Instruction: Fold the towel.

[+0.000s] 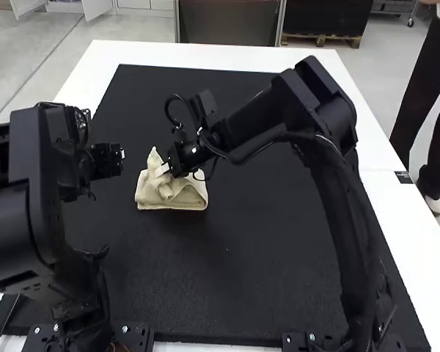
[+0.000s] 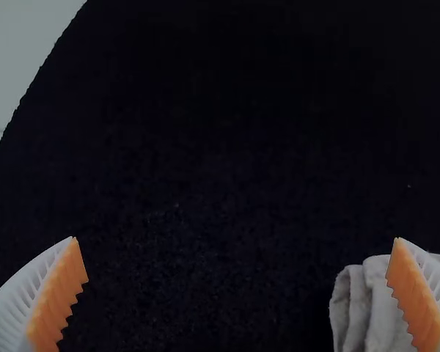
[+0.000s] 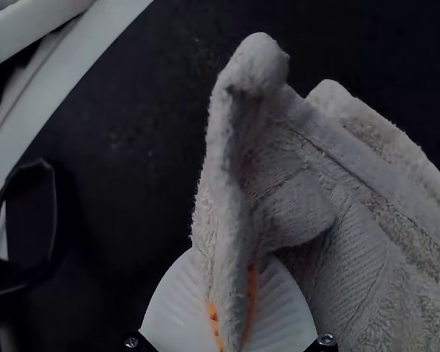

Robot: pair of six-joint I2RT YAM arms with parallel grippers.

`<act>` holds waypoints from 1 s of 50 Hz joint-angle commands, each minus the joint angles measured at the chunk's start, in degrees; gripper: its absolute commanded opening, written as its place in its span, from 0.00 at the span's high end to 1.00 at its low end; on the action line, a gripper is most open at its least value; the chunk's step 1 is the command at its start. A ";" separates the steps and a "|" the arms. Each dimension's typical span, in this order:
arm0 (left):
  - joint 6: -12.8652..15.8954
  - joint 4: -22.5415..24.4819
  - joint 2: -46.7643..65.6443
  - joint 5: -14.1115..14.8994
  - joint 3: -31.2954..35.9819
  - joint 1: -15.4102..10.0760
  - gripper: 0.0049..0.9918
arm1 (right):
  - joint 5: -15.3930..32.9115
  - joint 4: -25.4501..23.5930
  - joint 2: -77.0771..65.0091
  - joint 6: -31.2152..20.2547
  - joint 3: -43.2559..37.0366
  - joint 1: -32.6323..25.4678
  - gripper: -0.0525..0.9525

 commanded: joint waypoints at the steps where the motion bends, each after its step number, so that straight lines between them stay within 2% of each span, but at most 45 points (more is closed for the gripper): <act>1: -0.38 0.33 -0.87 0.60 0.52 0.51 0.03 | -1.38 0.58 0.58 1.11 2.77 0.78 0.97; 10: -0.38 0.50 -0.78 0.60 0.43 0.51 0.03 | -1.73 0.58 2.08 2.08 4.70 0.78 0.95; 26: -0.38 0.77 -0.78 0.69 -0.09 0.51 0.03 | -2.61 0.67 3.31 3.05 7.25 0.96 0.54; 32: -0.38 0.85 -0.78 0.69 -0.09 0.51 0.03 | -2.79 0.67 3.31 3.13 7.69 0.87 0.45; 41: -0.38 1.03 -0.78 0.69 -0.09 0.51 0.03 | -4.10 0.58 2.95 3.75 8.92 0.35 0.47; 45: -0.38 1.21 -0.87 0.60 -0.18 0.51 0.03 | -4.37 0.40 2.43 4.28 8.92 -0.62 0.71; 46: -0.38 1.29 -0.78 0.60 -0.18 0.51 0.03 | -4.54 0.31 2.16 4.28 8.83 -0.88 0.80; 47: -0.38 1.38 -0.78 0.60 -0.27 0.42 0.03 | -5.16 0.31 1.81 4.28 8.66 -1.24 0.95; 50: -0.38 1.56 -0.78 0.60 -0.36 0.33 0.03 | -5.51 0.14 1.28 4.28 7.95 -1.94 0.97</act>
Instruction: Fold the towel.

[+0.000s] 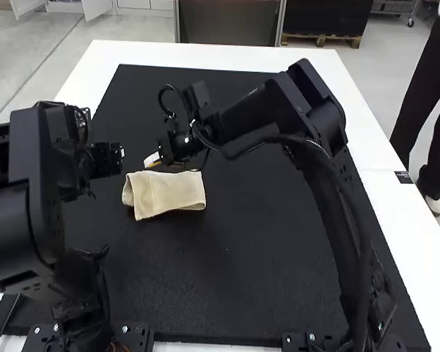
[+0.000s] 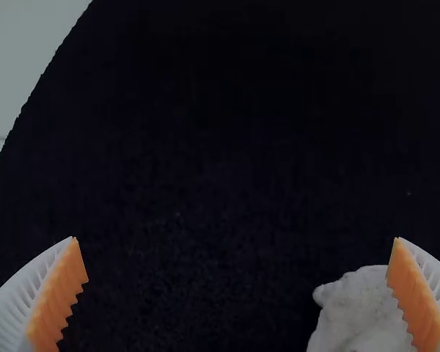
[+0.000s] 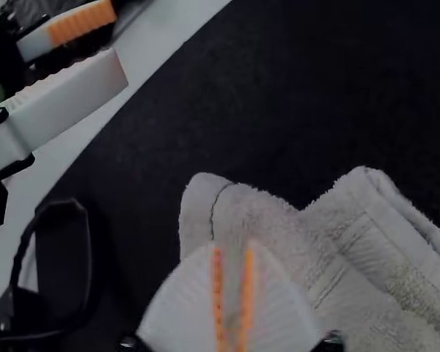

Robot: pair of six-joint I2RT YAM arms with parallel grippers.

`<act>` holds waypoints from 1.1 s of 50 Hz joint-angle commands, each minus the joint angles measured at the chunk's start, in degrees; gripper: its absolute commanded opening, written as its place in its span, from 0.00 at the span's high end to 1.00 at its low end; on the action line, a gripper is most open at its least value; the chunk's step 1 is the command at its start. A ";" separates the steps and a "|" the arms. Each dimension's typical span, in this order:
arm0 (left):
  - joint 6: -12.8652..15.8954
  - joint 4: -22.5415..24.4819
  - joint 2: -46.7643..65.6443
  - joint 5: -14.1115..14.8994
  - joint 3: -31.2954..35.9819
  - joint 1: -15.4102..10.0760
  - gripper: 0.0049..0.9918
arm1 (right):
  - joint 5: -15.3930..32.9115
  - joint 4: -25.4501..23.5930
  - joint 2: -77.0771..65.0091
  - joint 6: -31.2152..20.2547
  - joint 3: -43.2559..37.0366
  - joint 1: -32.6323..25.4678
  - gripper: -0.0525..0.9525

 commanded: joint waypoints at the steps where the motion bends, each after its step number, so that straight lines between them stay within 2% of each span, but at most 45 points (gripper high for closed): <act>1: -0.38 0.62 -0.78 0.60 -0.42 0.33 0.03 | -2.58 -0.01 -2.24 0.56 0.26 -1.92 0.97; 17: -0.38 0.97 -0.78 0.69 -0.51 0.51 0.03 | -4.16 -3.79 -5.66 -1.20 -3.96 -1.92 0.97; 23: -0.38 0.97 -0.78 0.69 -0.51 0.51 0.03 | -4.60 -6.52 -6.01 -3.40 -4.22 -1.13 0.97; 43: -0.29 0.79 -0.78 0.87 -0.51 0.51 0.03 | -6.19 -7.48 -5.93 -3.31 -4.75 1.25 0.97; 55: -0.29 0.97 -0.78 0.87 -0.51 0.51 0.03 | -6.10 -5.99 -3.64 -3.40 -4.58 2.12 0.97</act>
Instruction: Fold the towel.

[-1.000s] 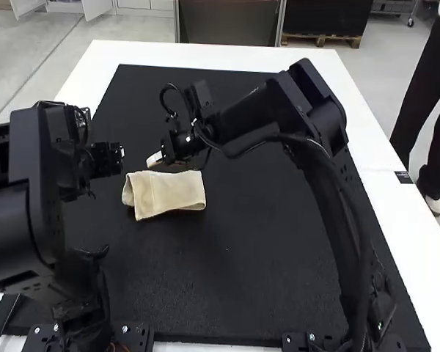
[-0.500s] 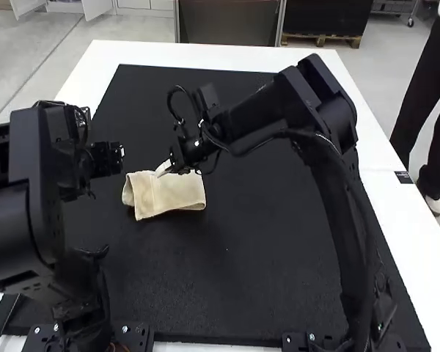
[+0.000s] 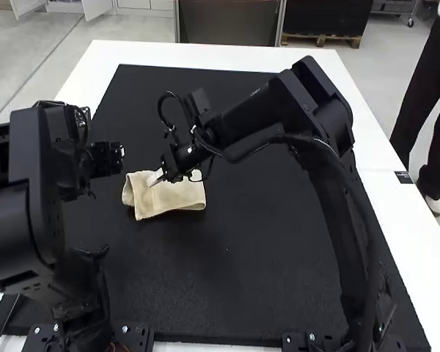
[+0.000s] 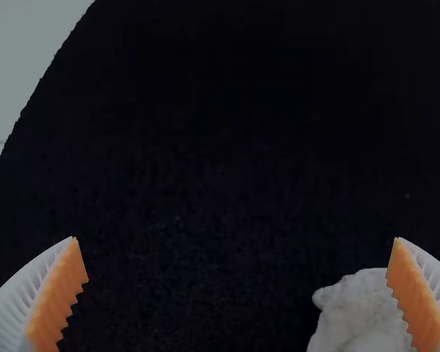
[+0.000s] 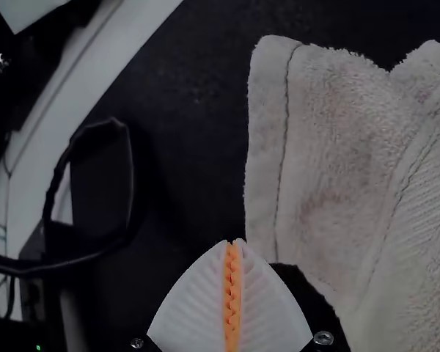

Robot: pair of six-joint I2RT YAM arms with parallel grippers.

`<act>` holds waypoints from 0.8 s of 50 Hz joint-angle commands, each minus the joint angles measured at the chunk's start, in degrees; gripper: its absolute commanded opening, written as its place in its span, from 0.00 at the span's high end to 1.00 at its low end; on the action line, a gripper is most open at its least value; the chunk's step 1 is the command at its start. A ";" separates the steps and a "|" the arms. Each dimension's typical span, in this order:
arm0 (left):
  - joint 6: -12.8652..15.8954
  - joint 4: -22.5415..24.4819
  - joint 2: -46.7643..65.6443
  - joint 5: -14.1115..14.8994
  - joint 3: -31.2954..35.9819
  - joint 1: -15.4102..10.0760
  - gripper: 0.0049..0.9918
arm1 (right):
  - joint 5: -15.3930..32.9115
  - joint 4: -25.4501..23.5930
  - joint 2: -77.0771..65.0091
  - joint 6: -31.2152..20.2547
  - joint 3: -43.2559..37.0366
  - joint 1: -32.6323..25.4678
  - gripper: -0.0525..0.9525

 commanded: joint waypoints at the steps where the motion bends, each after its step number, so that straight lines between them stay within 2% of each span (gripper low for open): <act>1: -0.29 0.60 -0.78 0.69 -0.51 0.51 0.03 | -1.20 1.22 -0.27 -0.77 0.04 0.64 0.97; 9: -0.20 0.69 -0.78 0.69 -0.51 0.51 0.03 | -0.85 3.33 2.19 -0.60 0.56 0.64 0.97; 40: -0.11 2.27 -0.69 0.87 -0.34 0.51 0.03 | -0.24 5.00 9.75 -0.77 7.16 0.37 0.97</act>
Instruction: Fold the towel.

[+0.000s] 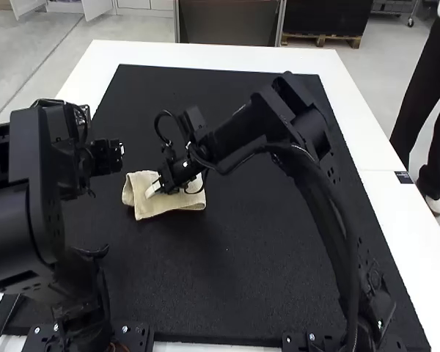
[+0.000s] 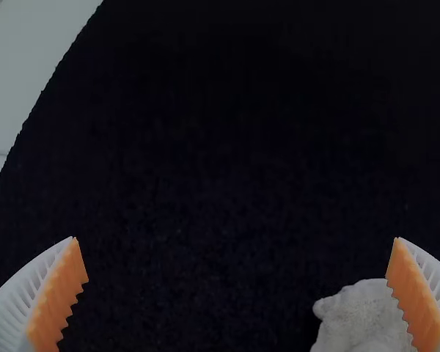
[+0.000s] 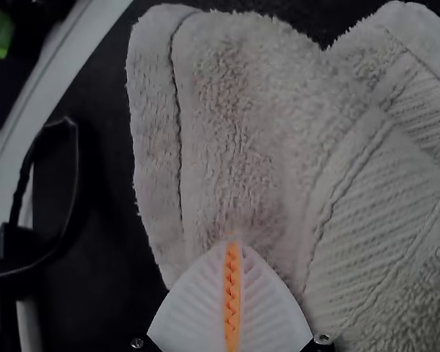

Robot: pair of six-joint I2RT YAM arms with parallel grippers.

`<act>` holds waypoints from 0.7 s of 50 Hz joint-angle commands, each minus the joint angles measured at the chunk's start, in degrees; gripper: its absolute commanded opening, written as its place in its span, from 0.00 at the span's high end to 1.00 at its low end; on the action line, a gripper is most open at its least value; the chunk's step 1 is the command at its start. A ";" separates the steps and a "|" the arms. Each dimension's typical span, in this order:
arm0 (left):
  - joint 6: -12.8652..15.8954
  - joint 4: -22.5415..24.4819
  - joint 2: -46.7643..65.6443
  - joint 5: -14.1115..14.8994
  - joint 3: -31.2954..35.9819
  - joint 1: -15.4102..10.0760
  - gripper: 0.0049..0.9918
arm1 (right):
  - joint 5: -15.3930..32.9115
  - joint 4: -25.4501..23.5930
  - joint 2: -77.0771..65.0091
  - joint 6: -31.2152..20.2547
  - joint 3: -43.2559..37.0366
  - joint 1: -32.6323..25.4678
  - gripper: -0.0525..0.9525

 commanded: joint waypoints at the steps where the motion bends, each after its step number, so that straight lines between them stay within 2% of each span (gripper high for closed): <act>1: -0.11 1.07 -0.60 0.85 -0.34 0.53 0.03 | -0.10 0.61 1.33 -0.60 2.92 0.09 0.97; 35: -0.11 0.98 -0.60 1.55 -0.34 0.53 0.03 | 2.53 2.10 8.45 -1.04 10.65 -1.05 0.97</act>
